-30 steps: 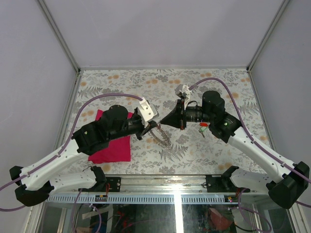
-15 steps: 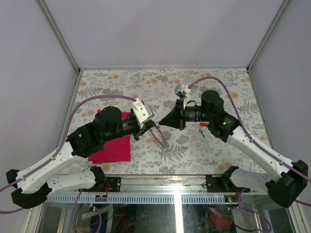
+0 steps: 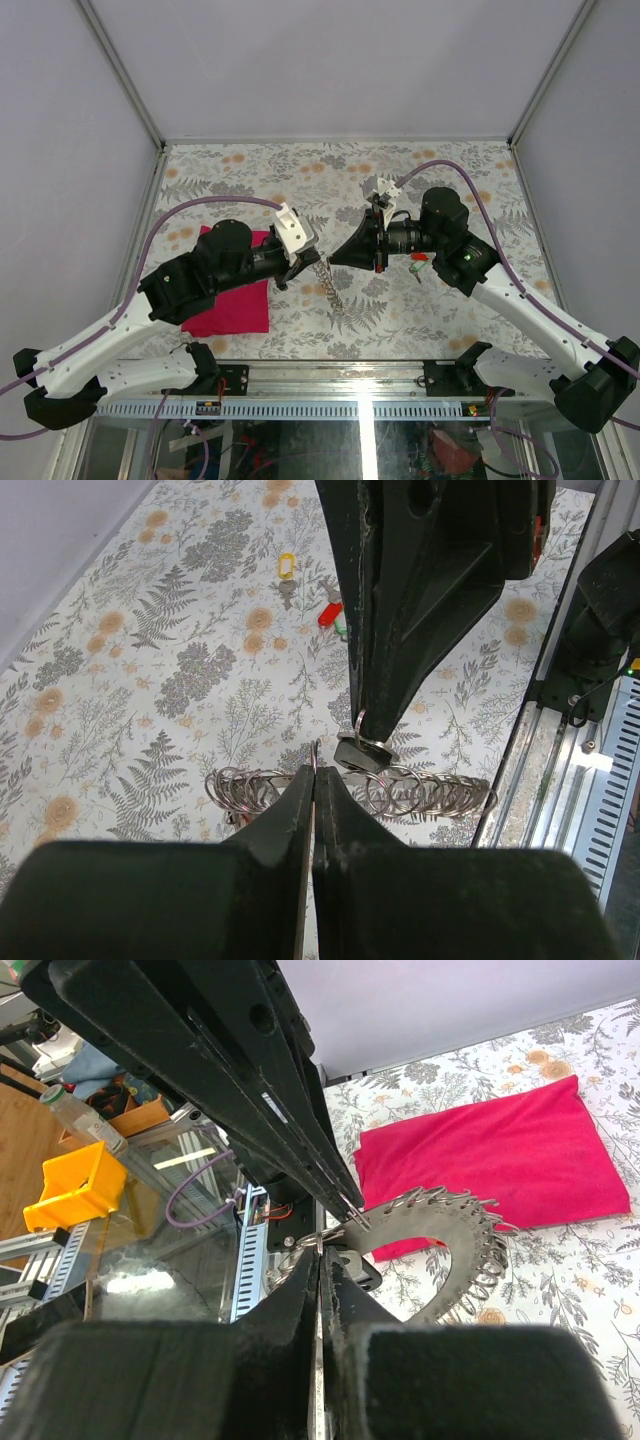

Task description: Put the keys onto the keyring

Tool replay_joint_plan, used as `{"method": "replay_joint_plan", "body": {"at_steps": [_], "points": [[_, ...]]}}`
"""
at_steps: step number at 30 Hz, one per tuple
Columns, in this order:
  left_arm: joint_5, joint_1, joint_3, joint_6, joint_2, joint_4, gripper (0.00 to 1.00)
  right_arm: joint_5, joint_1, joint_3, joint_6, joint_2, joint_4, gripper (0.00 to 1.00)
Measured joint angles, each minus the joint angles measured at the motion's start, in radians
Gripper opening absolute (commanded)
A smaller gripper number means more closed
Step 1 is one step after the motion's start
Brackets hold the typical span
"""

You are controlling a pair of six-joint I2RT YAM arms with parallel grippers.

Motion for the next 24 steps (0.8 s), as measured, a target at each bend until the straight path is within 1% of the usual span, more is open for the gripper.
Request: {"method": "replay_joint_plan", "body": {"at_steps": [13,24], "points": [[0.034,0.0,0.0,0.0,0.019,0.0,0.0,-0.007,0.002,0.001,-0.004,0.025,0.006,0.0],[0.036,0.0,0.0,0.005,0.019,-0.002,0.0,0.003,0.003,0.001,-0.003,0.033,0.007,0.0]]}}
